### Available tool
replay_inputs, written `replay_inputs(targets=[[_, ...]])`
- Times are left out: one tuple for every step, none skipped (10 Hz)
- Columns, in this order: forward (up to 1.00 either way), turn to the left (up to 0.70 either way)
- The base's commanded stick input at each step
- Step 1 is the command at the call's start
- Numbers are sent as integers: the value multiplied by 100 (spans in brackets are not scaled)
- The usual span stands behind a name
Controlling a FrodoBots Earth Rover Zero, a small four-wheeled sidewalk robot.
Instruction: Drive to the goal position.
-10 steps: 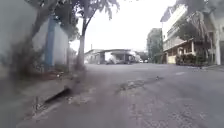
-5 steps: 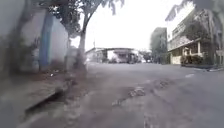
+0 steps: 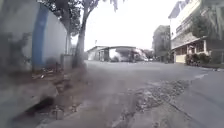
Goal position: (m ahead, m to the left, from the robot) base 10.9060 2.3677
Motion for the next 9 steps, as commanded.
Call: replay_inputs(targets=[[100,0],[100,0],[100,-31],[100,-40],[100,-39],[100,-38],[100,-26],[100,-8],[100,-32]])
